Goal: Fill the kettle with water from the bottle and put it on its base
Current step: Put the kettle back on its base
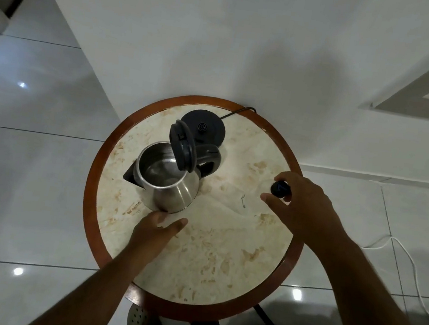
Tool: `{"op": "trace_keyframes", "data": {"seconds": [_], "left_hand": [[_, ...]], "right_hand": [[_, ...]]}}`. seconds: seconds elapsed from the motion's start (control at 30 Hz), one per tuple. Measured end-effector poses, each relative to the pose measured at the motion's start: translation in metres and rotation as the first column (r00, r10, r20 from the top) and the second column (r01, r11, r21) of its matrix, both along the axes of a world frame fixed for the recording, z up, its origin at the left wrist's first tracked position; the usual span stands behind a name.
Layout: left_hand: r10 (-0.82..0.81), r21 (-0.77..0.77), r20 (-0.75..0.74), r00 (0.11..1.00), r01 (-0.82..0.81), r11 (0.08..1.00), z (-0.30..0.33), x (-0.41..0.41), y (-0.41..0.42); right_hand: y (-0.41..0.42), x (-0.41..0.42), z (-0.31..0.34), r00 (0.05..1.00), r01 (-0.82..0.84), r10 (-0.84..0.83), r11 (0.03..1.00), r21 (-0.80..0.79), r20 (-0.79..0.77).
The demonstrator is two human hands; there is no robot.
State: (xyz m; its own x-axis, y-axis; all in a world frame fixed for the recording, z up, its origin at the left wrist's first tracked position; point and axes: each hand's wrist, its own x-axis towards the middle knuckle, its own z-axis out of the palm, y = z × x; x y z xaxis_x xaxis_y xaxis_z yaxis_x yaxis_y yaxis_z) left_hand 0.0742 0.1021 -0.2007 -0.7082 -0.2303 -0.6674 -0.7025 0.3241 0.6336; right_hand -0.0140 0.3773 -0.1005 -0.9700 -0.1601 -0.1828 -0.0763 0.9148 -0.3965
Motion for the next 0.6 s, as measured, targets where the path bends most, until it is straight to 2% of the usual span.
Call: {"op": "trace_keyframes", "data": {"seconds": [0.17, 0.4, 0.5, 0.57, 0.6], "left_hand": [[-0.031, -0.02, 0.014, 0.999, 0.031, 0.999, 0.0, 0.0, -0.021], [-0.023, -0.07, -0.012, 1.0, 0.023, 0.997, 0.003, -0.005, -0.045], [-0.026, -0.034, -0.066, 0.998, 0.023, 0.999, 0.009, -0.018, -0.059], [-0.036, 0.003, -0.103, 0.994, 0.036, 0.999, 0.014, -0.027, -0.067], [-0.058, 0.02, -0.14, 0.988, 0.062, 0.998, 0.017, -0.031, -0.07]], "right_hand": [[-0.008, 0.001, 0.007, 1.0, 0.014, -0.014, 0.994, 0.105, 0.002], [-0.012, 0.0, 0.023, 0.985, 0.169, -0.173, 0.975, 0.143, 0.018], [-0.007, -0.008, 0.024, 0.915, 0.337, -0.35, 0.937, 0.093, 0.201], [-0.006, -0.005, 0.024, 0.854, 0.408, -0.387, 0.913, 0.013, 0.347], [-0.005, 0.0, 0.023, 0.857, 0.418, -0.387, 0.908, -0.02, 0.339]]}}
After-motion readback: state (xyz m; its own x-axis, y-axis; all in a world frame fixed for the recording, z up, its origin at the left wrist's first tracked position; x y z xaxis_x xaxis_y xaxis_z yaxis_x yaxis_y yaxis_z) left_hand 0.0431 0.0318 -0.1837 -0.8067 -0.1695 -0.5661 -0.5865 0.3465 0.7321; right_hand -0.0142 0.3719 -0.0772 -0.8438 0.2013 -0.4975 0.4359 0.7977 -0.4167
